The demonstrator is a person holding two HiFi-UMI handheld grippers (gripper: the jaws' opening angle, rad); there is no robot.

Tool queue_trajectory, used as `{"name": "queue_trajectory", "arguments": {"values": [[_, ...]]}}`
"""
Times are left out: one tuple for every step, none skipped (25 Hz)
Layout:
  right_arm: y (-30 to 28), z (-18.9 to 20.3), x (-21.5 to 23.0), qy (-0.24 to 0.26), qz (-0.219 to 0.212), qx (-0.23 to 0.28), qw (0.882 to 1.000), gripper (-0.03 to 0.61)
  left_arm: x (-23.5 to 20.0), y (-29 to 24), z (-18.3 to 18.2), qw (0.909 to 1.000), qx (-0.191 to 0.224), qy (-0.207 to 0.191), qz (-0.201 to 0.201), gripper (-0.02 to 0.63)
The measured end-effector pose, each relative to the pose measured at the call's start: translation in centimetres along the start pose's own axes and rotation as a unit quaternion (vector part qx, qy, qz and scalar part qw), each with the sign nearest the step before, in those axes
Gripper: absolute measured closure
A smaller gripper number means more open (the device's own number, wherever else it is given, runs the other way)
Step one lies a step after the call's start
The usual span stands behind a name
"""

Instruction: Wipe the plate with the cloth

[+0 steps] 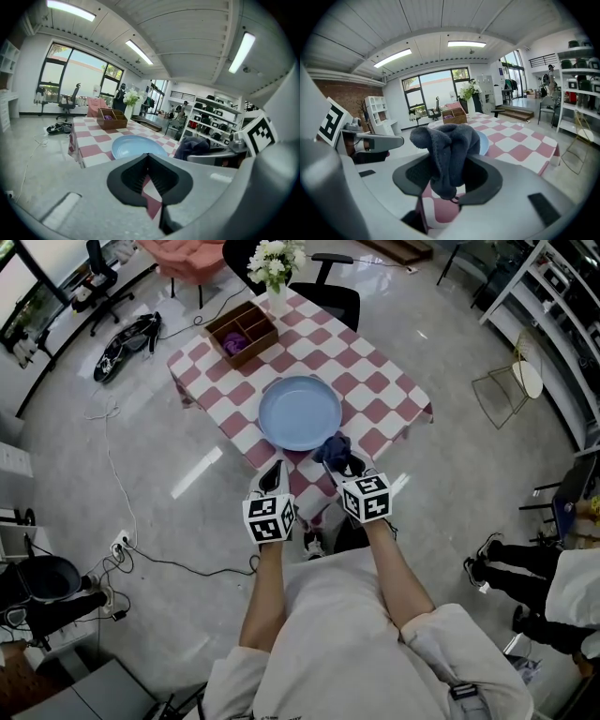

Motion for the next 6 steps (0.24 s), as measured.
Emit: {"name": "queue_trajectory", "arguments": {"values": [[-0.2,0.1,0.0,0.001,-0.003,-0.003,1.0,0.397,0.0,-0.1,-0.1,1.0,0.001,0.002,0.006,0.604],[-0.4,0.2,-0.1,0.0,-0.008,-0.007,1.0,0.397,0.1,-0.1,-0.1,1.0,0.001,0.003,0.009,0.604],[-0.6,0.5,-0.1,-0.004,-0.013,-0.011,1.0,0.397,0.1,-0.1,0.0,0.9999,0.0,0.004,0.01,0.604],[-0.7,0.7,-0.2,-0.009,-0.019,-0.014,1.0,0.397,0.0,-0.2,0.1,0.9999,-0.003,0.005,0.009,0.604],[-0.9,0.9,-0.2,-0.015,-0.025,-0.016,0.999,0.397,-0.1,-0.2,0.2,0.9999,-0.005,0.006,0.008,0.604],[-1.0,1.1,-0.3,-0.02,-0.03,-0.018,0.999,0.397,-0.2,-0.2,0.4,0.9999,-0.008,0.006,0.006,0.604]]}}
Point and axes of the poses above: the fingertips, and each gripper's own axes: y backward along the fingers, x to its right, z out of its underside, the point moved 4 cm from there along y, backward along the fingers, and after that the axes turned 9 degrees about -x, right-handed, at the moved point
